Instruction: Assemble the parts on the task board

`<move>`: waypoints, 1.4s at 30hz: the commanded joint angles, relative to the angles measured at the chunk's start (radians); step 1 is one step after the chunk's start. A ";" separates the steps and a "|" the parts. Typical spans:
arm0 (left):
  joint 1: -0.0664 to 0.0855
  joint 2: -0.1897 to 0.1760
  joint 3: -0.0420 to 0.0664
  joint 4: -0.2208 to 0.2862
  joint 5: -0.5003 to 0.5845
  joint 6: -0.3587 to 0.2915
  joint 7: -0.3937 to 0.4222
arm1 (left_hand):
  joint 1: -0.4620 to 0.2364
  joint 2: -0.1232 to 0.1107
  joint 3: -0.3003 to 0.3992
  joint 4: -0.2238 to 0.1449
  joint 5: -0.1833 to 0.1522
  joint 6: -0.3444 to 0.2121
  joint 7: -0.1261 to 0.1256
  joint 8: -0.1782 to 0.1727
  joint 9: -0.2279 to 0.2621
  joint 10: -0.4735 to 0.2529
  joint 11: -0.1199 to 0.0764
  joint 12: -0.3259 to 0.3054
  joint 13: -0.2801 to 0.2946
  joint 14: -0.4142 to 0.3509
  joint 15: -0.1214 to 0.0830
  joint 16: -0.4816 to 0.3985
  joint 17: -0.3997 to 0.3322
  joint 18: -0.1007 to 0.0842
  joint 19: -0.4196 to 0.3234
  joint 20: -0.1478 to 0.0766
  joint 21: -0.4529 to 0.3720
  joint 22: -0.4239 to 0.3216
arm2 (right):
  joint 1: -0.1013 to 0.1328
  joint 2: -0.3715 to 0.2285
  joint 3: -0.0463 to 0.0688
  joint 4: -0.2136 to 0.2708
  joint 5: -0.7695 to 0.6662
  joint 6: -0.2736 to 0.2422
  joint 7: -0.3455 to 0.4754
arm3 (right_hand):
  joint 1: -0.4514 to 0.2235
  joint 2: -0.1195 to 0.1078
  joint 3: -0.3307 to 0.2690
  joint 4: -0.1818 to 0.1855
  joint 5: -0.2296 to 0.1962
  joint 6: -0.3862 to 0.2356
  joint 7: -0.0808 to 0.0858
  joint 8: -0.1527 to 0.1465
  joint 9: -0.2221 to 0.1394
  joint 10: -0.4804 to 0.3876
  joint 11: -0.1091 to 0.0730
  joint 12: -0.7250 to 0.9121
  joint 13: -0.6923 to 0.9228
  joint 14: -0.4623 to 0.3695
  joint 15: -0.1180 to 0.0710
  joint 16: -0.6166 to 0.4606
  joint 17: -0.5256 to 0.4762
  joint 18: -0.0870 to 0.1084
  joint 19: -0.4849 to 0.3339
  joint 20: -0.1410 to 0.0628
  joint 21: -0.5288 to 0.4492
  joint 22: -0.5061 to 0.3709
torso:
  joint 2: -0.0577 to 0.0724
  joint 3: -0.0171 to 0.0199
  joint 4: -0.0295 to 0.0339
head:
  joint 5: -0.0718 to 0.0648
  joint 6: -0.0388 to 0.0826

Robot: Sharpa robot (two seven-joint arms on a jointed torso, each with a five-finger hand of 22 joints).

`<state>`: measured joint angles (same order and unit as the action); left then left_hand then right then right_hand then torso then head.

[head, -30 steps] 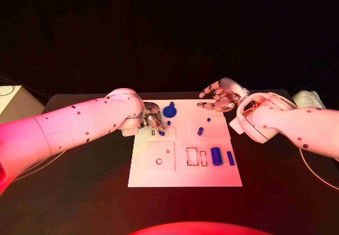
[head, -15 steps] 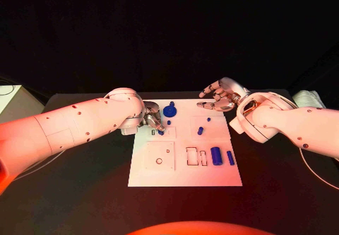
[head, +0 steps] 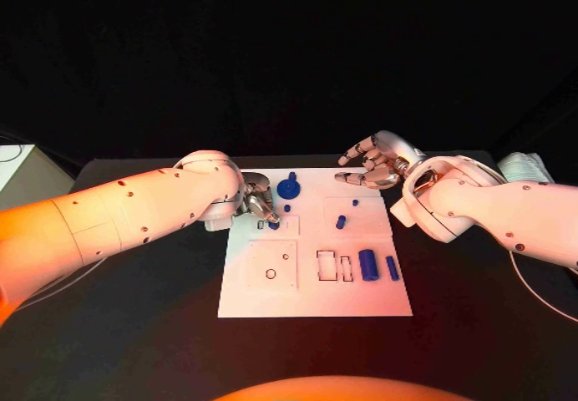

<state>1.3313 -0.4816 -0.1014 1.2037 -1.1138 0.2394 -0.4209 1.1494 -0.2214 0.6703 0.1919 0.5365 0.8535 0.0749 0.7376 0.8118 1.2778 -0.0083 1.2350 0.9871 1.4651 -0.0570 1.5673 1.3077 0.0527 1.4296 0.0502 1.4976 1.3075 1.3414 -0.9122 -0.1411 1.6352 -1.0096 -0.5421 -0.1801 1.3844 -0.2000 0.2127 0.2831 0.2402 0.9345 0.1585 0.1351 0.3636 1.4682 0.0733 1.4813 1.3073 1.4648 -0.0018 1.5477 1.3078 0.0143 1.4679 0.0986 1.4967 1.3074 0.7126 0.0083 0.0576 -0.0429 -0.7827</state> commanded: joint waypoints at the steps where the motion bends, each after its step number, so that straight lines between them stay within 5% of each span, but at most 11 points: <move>1: -0.001 -0.001 0.000 0.006 0.014 -0.013 0.006 | 0.005 0.003 0.196 -0.202 0.000 0.008 -0.004 0.003 0.015 -0.001 0.002 0.002 0.001 0.106 -0.005 0.004 0.263 -0.008 0.007 -0.002 0.004 0.069 | 0.000 -0.001 0.001 0.001 -0.003 0.008 0.005 | -0.006 -0.002 0.000 0.003 0.006 -0.005 0.000 0.006 0.001 0.023 0.002 -0.003 0.189 0.089 0.002 -0.004 0.193 0.006 0.064 0.005 -0.005 0.207 | -0.001 0.0013 0.0003 | -0.001 -0.002; 23: -0.003 -0.013 0.000 0.030 0.014 -0.070 0.017 | 0.006 0.003 0.196 -0.203 0.000 0.010 -0.004 0.002 0.015 0.002 0.002 0.003 0.004 0.106 -0.005 0.004 0.263 -0.009 0.010 -0.002 0.005 0.073 | -0.001 -0.002 0.001 0.000 -0.003 0.008 0.004 | -0.006 -0.001 -0.001 0.003 0.006 -0.005 0.000 0.006 0.001 0.023 0.002 -0.003 0.189 0.089 0.002 -0.004 0.193 0.006 0.064 0.005 -0.004 0.207 | -0.002 0.0006 0.0008 | -0.001 -0.004; 42: -0.005 -0.014 0.000 0.038 -0.069 -0.058 0.020 | 0.007 0.002 0.195 -0.203 0.000 0.012 -0.004 0.001 0.016 0.001 0.002 0.001 0.000 0.106 -0.005 0.004 0.263 -0.008 0.010 -0.002 0.005 0.073 | -0.001 -0.002 0.001 -0.001 -0.003 0.011 0.004 | -0.006 -0.001 -0.001 0.003 0.006 -0.005 0.000 0.006 0.001 0.023 0.002 -0.003 0.189 0.089 0.002 -0.004 0.193 0.006 0.064 0.005 -0.004 0.207 | -0.002 0.0006 0.0003 | 0.001 -0.007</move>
<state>1.3266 -0.4969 -0.1021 1.2390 -1.1434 0.1785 -0.4143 1.1477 -0.2231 0.6703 0.1919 0.5336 0.8550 0.0763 0.7336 0.8121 1.2777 -0.0082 1.2350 0.9888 1.4651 -0.0569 1.5673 1.3076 0.0528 1.4331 0.0467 1.4975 1.3073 1.3411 -0.9140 -0.1411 1.6340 -1.0096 -0.5419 -0.1803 1.3844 -0.2000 0.2128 0.2830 0.2402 0.9346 0.1584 0.1351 0.3636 1.4682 0.0733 1.4813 1.3073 1.4648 -0.0018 1.5477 1.3077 0.0143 1.4679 0.0987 1.4967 1.3078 0.7108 0.0084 0.0583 -0.0414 -0.7894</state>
